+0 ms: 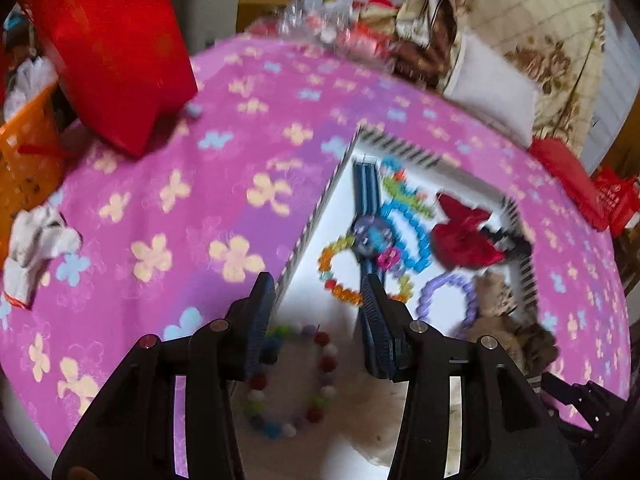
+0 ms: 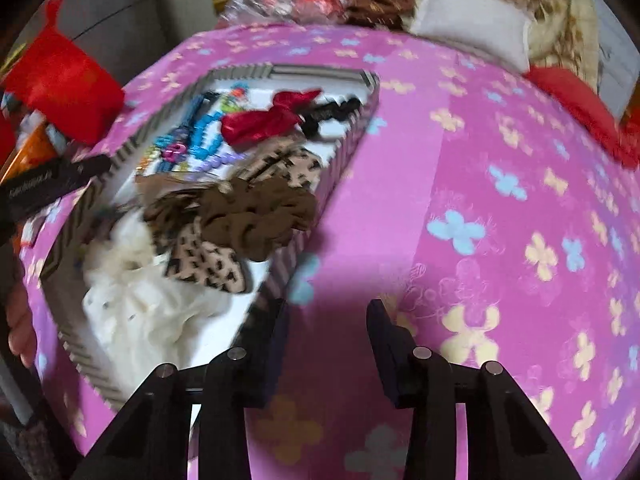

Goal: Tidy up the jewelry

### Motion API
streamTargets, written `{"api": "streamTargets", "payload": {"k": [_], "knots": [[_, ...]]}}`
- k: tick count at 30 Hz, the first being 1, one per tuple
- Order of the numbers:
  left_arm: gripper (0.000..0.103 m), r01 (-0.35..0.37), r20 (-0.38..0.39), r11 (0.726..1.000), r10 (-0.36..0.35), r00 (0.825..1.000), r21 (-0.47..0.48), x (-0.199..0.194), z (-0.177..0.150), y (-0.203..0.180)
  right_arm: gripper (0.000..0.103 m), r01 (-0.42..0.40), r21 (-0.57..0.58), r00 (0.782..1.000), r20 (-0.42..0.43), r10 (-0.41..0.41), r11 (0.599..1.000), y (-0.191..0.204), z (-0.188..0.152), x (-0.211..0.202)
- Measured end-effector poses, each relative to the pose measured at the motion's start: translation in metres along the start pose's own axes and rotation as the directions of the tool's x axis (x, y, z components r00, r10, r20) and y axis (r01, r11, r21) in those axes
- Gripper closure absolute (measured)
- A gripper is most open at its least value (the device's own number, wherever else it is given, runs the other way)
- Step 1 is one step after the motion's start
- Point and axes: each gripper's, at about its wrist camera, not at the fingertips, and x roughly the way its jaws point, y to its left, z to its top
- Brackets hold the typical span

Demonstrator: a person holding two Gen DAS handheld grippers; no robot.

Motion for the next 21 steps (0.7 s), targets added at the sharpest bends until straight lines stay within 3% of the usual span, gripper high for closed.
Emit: {"api": "streamTargets", "payload": {"k": [4, 7, 12, 15, 17, 19, 21], "knots": [[0.058, 0.012, -0.014, 1.000, -0.012, 1.000, 0.021, 0.000, 0.000, -0.007, 0.063, 0.010, 0.082, 0.994, 0.108, -0.019, 0.997, -0.014, -0.006, -0.029], [0.058, 0.045, -0.012, 0.999, -0.045, 0.999, -0.007, -0.002, 0.003, -0.003, 0.055, -0.018, 0.068, 0.988, 0.154, 0.007, 0.998, -0.008, -0.009, -0.044], [0.055, 0.044, -0.027, 0.997, -0.046, 0.999, -0.058, 0.004, 0.008, 0.008, 0.055, -0.012, -0.050, 0.997, 0.071, 0.015, 0.999, 0.021, -0.004, -0.019], [0.055, 0.025, -0.085, 0.999, -0.028, 0.996, -0.035, 0.016, 0.005, 0.007, 0.061, -0.016, -0.034, 0.999, 0.034, 0.018, 0.999, 0.017, -0.003, -0.004], [0.055, 0.017, -0.129, 1.000, -0.019, 0.992, -0.017, 0.026, 0.002, 0.004, 0.078, -0.063, 0.022, 0.998, 0.011, 0.062, 0.998, 0.007, -0.002, -0.004], [0.055, 0.059, -0.193, 0.998, -0.060, 0.979, -0.013, 0.038, -0.002, -0.002, 0.085, -0.030, 0.035, 1.000, 0.010, 0.030, 0.999, 0.003, -0.005, -0.008], [0.055, 0.077, -0.192, 0.997, -0.078, 0.978, -0.013, 0.038, -0.003, -0.009, 0.087, -0.004, 0.053, 1.000, 0.013, 0.004, 0.999, -0.002, -0.011, -0.011]]}}
